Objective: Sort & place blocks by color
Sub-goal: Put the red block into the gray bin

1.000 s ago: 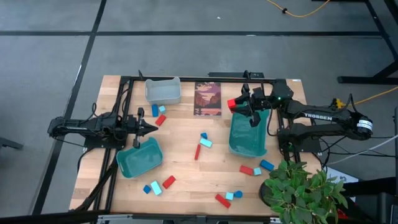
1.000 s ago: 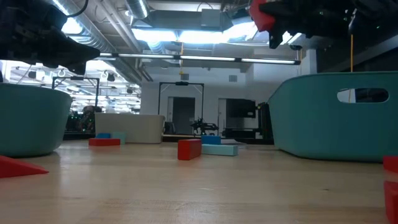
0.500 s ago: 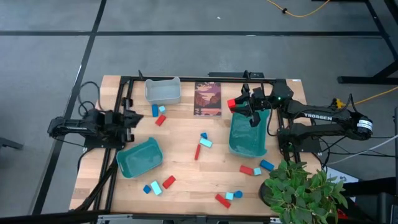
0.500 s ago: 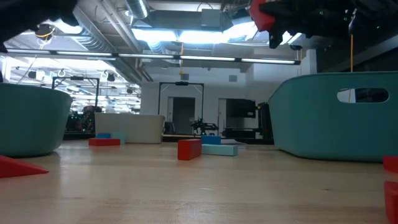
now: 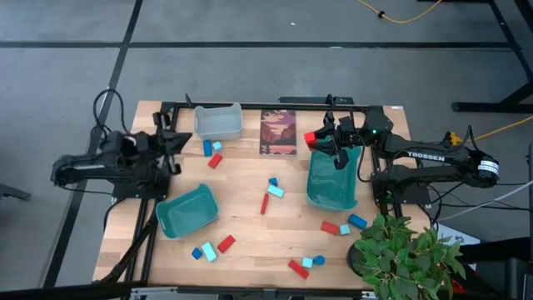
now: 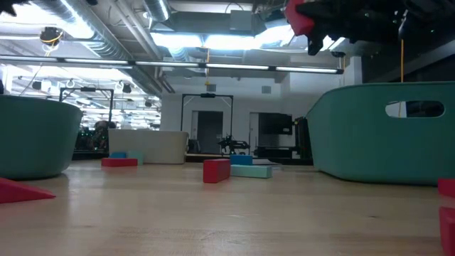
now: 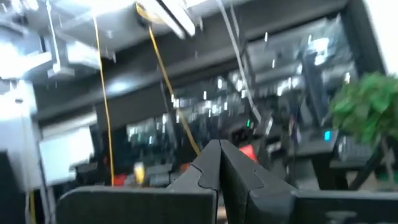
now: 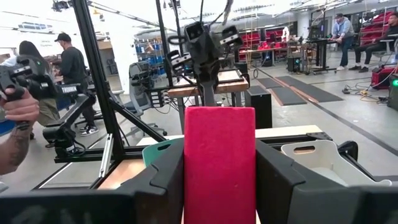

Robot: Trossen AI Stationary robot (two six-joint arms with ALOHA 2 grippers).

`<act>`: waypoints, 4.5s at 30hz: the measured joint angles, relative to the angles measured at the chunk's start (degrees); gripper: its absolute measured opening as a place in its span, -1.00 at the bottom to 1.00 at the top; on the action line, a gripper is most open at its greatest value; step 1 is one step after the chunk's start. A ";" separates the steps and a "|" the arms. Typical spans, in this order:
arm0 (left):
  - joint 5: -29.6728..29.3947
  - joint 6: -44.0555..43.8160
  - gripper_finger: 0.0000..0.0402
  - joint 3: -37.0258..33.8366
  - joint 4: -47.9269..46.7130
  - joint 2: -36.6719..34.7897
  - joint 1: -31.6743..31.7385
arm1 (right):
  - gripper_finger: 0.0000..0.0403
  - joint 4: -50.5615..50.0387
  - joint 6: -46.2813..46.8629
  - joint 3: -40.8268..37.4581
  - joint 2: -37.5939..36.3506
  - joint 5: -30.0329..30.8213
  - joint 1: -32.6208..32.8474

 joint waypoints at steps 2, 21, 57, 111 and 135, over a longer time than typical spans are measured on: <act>0.22 -1.26 -1.00 3.54 -4.25 3.47 1.35 | -0.32 0.00 -0.01 0.00 0.00 0.00 0.00; 17.06 -19.35 -1.00 7.60 -10.76 12.31 8.42 | -0.32 0.02 -1.33 0.02 0.00 -0.08 -0.02; 13.20 -19.31 -0.34 7.54 -10.58 15.20 8.48 | -0.32 0.09 -1.41 0.02 1.42 5.96 0.67; 18.86 -25.17 -0.34 12.03 33.14 57.54 6.96 | -0.32 10.82 -3.14 27.41 34.29 5.44 10.98; 23.19 -25.41 -0.34 12.15 32.79 58.52 3.95 | -0.32 10.25 -3.02 27.39 34.38 4.03 10.98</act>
